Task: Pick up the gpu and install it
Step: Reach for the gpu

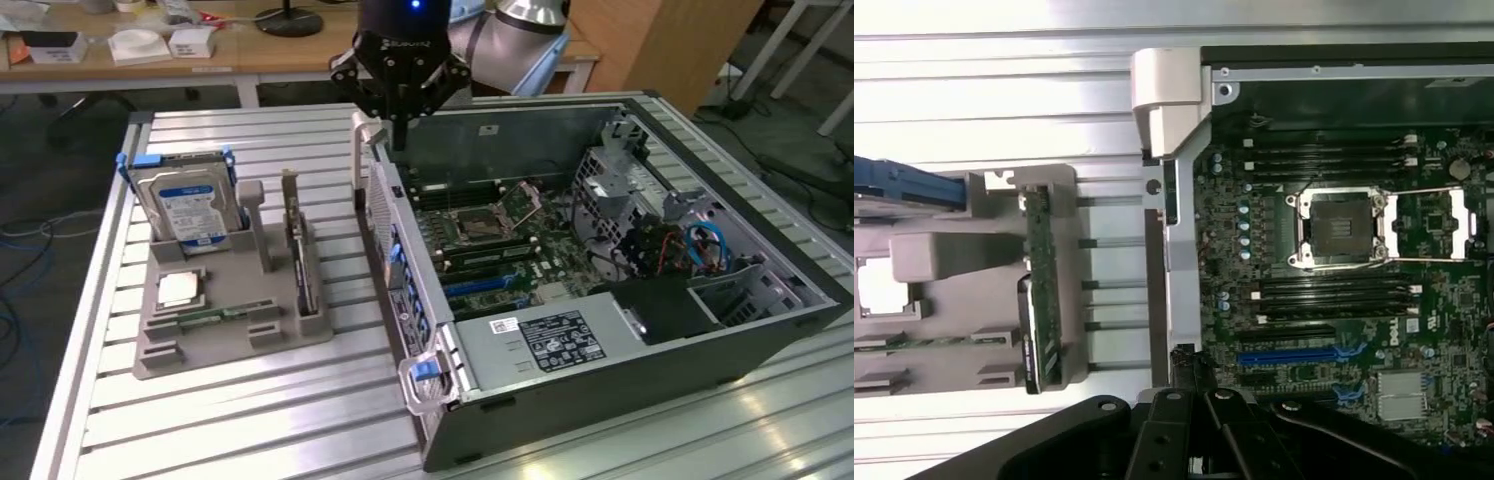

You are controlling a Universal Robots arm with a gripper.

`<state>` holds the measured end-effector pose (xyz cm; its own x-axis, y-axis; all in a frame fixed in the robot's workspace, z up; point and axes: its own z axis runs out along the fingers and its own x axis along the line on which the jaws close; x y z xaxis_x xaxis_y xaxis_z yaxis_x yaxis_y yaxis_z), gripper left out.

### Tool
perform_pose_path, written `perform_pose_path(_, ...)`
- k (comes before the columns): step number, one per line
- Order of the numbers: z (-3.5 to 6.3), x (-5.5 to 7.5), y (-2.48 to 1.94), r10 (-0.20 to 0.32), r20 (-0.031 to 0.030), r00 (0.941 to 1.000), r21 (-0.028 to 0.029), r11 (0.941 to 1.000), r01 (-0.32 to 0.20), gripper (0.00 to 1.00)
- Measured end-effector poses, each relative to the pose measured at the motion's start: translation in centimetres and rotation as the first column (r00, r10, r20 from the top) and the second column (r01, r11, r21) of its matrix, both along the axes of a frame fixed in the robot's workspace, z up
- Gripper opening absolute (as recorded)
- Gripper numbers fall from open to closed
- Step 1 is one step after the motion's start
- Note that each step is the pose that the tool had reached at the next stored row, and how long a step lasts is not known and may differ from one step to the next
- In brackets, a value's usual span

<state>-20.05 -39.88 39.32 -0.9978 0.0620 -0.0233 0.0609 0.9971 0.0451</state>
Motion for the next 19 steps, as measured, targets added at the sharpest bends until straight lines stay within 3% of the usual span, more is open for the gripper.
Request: perform_pose_path(19,-0.01,-5.3,0.0,0.023,-0.0001,0.9997,0.0,0.9997,-0.023,0.1)
